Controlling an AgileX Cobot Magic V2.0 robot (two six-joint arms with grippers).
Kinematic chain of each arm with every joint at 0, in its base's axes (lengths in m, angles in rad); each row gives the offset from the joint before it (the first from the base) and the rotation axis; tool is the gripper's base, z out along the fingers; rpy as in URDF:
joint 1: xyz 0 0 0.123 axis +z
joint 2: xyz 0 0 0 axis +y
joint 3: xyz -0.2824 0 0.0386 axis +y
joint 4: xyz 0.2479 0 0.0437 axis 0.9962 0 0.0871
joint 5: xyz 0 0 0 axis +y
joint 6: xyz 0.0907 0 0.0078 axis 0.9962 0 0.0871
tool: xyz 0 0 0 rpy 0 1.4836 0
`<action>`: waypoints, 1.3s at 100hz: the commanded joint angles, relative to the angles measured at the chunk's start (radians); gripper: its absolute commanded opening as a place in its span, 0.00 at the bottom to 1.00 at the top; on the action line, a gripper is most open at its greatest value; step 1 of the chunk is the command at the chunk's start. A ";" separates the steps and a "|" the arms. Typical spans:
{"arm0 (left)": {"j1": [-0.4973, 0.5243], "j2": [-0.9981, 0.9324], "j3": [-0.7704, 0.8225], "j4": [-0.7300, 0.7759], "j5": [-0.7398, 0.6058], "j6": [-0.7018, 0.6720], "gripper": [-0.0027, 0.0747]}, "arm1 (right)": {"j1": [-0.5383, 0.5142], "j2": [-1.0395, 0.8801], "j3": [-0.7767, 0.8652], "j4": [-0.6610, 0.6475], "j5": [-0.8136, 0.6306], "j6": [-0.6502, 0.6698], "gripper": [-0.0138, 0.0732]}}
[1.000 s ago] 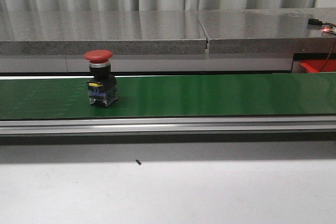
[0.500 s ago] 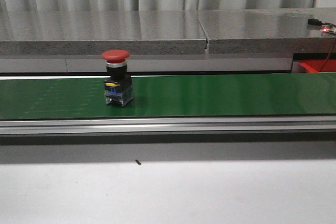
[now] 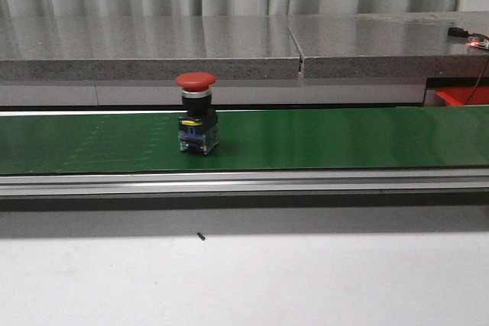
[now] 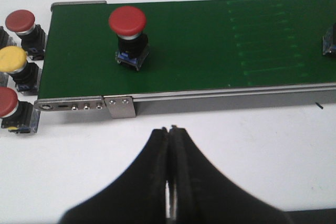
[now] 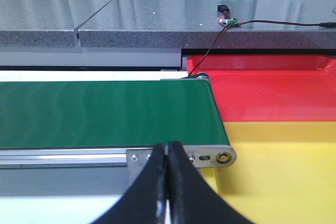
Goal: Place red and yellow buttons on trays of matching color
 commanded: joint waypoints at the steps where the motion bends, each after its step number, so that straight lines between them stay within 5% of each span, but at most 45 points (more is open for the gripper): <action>1: -0.008 -0.071 0.011 -0.020 -0.033 -0.001 0.01 | -0.005 -0.020 -0.016 -0.011 -0.079 -0.005 0.05; 37: -0.008 -0.324 0.081 -0.020 0.041 -0.001 0.01 | -0.006 -0.020 -0.016 -0.013 -0.087 -0.005 0.05; 76: -0.008 -0.353 0.081 -0.020 0.069 -0.001 0.01 | -0.006 0.035 -0.061 0.023 -0.135 -0.004 0.05; 110: -0.008 -0.353 0.081 -0.020 0.069 -0.001 0.01 | -0.006 0.403 -0.294 0.015 -0.115 -0.005 0.05; 130: -0.008 -0.353 0.081 -0.020 0.069 -0.001 0.01 | 0.018 0.654 -0.526 0.014 0.041 -0.005 0.05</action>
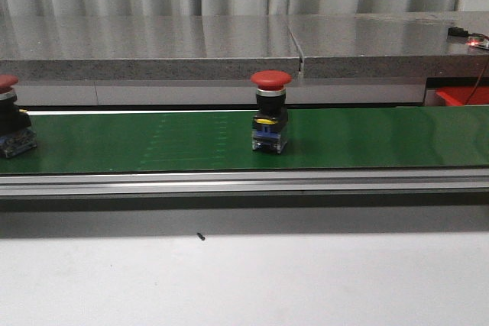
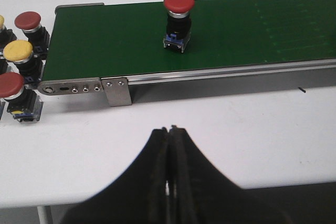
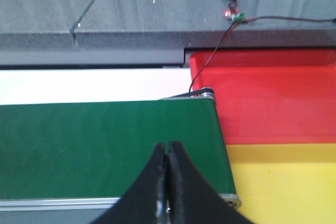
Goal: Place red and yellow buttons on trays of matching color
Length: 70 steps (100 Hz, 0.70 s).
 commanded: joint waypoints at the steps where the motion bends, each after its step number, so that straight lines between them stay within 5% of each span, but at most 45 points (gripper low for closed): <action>1: -0.008 0.011 -0.025 -0.018 -0.058 -0.001 0.01 | 0.015 0.110 -0.126 -0.007 0.001 -0.005 0.05; 54: -0.008 0.011 -0.025 -0.018 -0.060 -0.001 0.01 | 0.292 0.551 -0.646 -0.006 0.494 -0.061 0.07; 63: -0.008 0.011 -0.025 -0.018 -0.060 -0.001 0.01 | 0.321 0.600 -0.716 -0.003 0.547 -0.065 0.17; 70: -0.008 0.011 -0.025 -0.018 -0.060 -0.001 0.01 | 0.338 0.641 -0.760 0.008 0.576 -0.074 0.33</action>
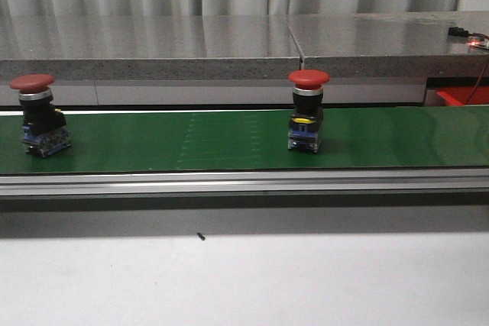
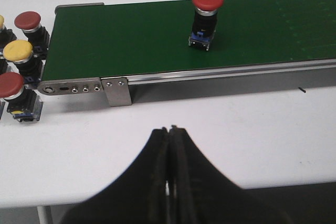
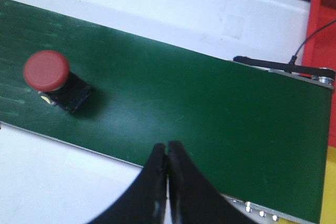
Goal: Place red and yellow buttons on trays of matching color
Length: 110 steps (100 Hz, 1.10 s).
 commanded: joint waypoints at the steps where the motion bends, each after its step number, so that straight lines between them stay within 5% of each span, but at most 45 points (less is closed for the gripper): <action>1: -0.008 0.011 -0.025 -0.018 -0.062 -0.002 0.01 | 0.021 0.032 -0.090 0.008 0.002 -0.026 0.35; 15: -0.008 0.011 -0.025 -0.018 -0.062 -0.002 0.01 | 0.041 0.097 -0.145 0.064 0.020 -0.067 0.76; 22: -0.008 0.011 -0.025 -0.018 -0.062 -0.002 0.01 | 0.048 0.135 -0.174 0.109 0.044 -0.093 0.85; 53: -0.008 0.011 -0.025 -0.018 -0.062 -0.002 0.01 | 0.058 0.324 -0.292 0.196 0.179 -0.093 0.83; 80: -0.008 0.011 -0.025 -0.018 -0.062 -0.002 0.01 | 0.055 0.434 -0.325 0.224 0.170 0.012 0.83; 110: -0.008 0.011 -0.025 -0.018 -0.062 -0.002 0.01 | 0.052 0.511 -0.326 0.215 0.109 0.118 0.71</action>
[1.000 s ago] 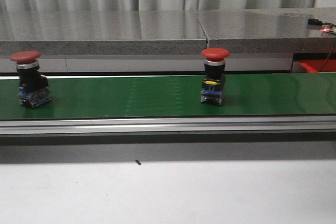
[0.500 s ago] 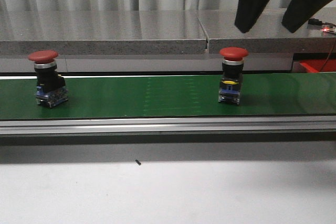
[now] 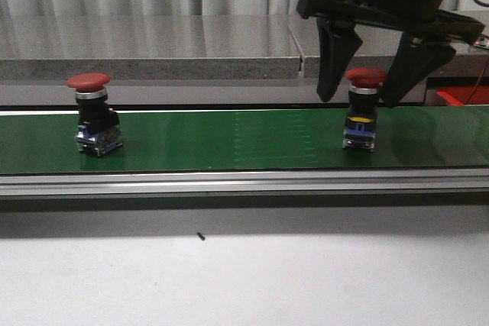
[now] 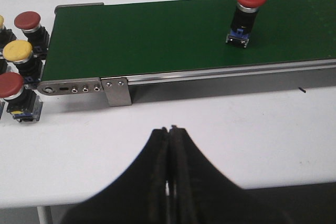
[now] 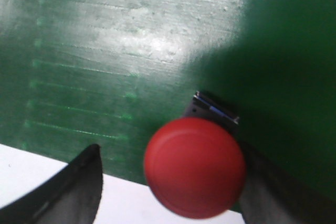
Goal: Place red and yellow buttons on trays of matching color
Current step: 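Lower the right gripper onto the leading red button and grasp it, then carry the red button into the red tray and release it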
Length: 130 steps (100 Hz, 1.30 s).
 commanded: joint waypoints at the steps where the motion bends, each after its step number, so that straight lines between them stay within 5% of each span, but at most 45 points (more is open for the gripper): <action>1: -0.008 0.011 -0.025 -0.018 -0.062 -0.002 0.01 | -0.007 -0.026 -0.034 -0.003 -0.044 0.014 0.70; 33: -0.008 0.011 -0.025 -0.018 -0.062 -0.002 0.01 | -0.015 -0.016 -0.034 -0.037 -0.067 0.014 0.37; 60: -0.008 0.011 -0.025 -0.018 -0.062 -0.002 0.01 | -0.079 -0.075 -0.034 -0.050 -0.024 -0.050 0.36; 130: -0.008 0.011 -0.025 -0.018 -0.062 -0.002 0.01 | -0.658 -0.094 -0.093 -0.032 -0.014 -0.345 0.36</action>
